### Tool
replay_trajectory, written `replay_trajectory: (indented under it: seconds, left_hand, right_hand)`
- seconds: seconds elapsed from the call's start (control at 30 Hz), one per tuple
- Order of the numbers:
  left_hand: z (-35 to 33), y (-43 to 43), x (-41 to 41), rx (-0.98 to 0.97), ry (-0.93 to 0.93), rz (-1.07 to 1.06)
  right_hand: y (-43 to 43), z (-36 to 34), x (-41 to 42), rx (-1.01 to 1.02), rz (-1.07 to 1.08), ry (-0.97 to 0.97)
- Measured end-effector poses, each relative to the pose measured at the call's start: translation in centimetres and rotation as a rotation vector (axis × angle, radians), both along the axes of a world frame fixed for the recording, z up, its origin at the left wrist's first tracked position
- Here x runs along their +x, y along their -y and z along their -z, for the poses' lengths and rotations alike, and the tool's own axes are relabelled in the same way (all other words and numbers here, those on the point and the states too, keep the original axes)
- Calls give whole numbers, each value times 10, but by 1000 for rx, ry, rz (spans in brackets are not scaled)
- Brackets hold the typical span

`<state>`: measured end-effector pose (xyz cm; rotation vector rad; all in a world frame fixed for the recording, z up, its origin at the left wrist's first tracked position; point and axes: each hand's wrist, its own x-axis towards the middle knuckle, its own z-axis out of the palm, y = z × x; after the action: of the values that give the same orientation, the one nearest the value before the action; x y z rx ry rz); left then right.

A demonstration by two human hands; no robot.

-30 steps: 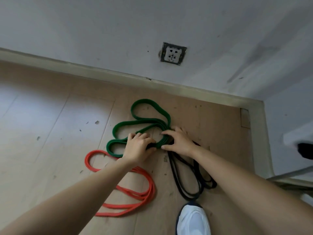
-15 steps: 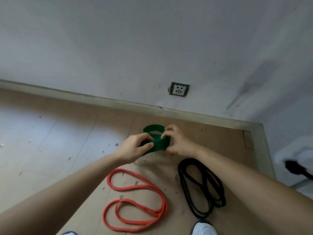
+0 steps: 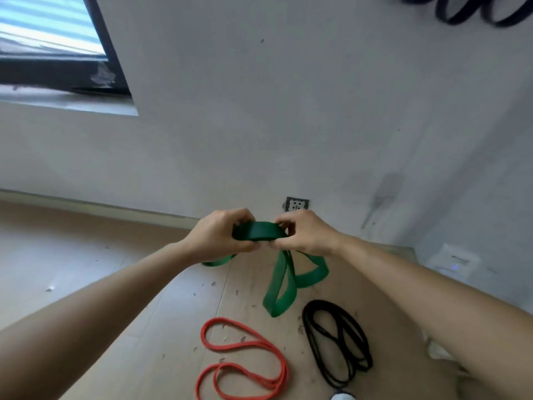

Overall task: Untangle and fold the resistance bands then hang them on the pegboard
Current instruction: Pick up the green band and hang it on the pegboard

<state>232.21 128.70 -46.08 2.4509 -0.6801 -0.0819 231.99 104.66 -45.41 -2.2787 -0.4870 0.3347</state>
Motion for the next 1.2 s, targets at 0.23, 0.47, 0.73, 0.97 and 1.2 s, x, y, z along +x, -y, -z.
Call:
replay_trajectory:
  seconds: [0.23, 0.47, 0.73, 0.97, 1.2]
  left_hand:
    - [-74, 12, -28, -72, -19, 41]
    - [-160, 29, -29, -396, -78, 30]
    - [-266, 52, -13, -655, -49, -37]
    - [-361, 67, 26, -730, 94, -83]
    - [-440, 108, 61, -873, 291, -112]
  right_hand:
    - [4, -80, -32, 2, 15, 71]
    - [18, -140, -44, 230, 53, 78]
    - [39, -226, -28, 442, 137, 196]
    - [54, -336, 6, 544, 263, 491]
    - [57, -418, 41, 571, 354, 810]
